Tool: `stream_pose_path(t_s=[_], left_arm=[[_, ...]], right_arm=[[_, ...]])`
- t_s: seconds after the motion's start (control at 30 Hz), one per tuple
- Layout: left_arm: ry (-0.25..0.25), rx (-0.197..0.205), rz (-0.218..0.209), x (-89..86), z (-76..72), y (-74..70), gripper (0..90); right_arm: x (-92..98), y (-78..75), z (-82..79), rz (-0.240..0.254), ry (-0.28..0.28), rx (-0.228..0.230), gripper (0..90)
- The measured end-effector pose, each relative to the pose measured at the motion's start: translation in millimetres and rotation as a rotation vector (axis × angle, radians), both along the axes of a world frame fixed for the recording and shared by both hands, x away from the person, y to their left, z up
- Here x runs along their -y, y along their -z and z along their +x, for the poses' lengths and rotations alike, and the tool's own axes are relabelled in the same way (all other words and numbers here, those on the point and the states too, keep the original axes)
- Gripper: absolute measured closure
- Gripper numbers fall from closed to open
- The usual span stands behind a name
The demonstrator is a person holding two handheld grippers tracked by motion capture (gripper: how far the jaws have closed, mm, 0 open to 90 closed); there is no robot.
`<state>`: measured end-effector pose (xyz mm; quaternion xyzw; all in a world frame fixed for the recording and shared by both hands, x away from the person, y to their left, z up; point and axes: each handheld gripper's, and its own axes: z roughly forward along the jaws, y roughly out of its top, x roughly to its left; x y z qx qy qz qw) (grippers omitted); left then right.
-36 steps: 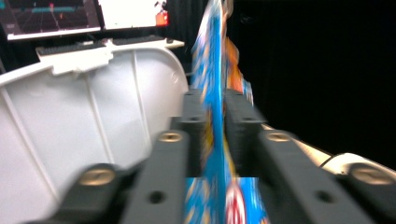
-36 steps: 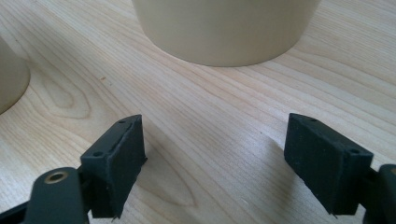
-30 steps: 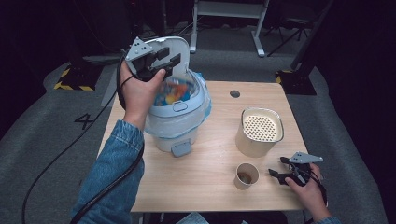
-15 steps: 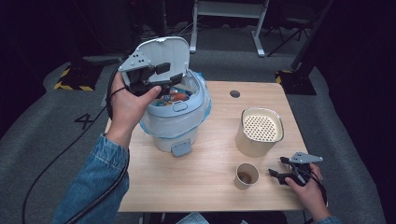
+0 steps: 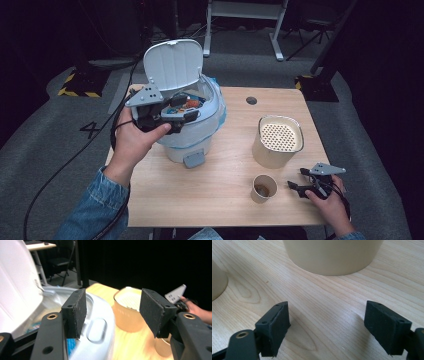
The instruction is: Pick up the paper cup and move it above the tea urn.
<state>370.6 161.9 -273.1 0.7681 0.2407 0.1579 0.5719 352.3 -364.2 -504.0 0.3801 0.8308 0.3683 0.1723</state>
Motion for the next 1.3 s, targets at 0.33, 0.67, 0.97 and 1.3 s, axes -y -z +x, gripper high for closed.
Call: stream_pose_path(t_s=[0.33,0.67,0.97,1.3], left_arm=[[0.06,-0.028,0.061,1.4,-22.3,44.3,38.9],[0.064,-0.087,0.145,7.0,-31.0,91.8,36.2],[0.069,-0.163,0.166,5.5,-37.0,130.0,35.7],[0.087,-0.243,0.185,8.7,-34.1,164.5,35.1]], right_arm=[[0.0,-0.2,0.2,0.002,-0.004,-0.001,21.1],[-1.1,-3.2,-1.7,-0.012,-0.059,-0.004,27.8],[-10.7,-10.8,-11.4,0.011,-0.127,-0.024,25.7],[-21.7,-19.7,-24.3,0.009,-0.208,-0.014,23.1]])
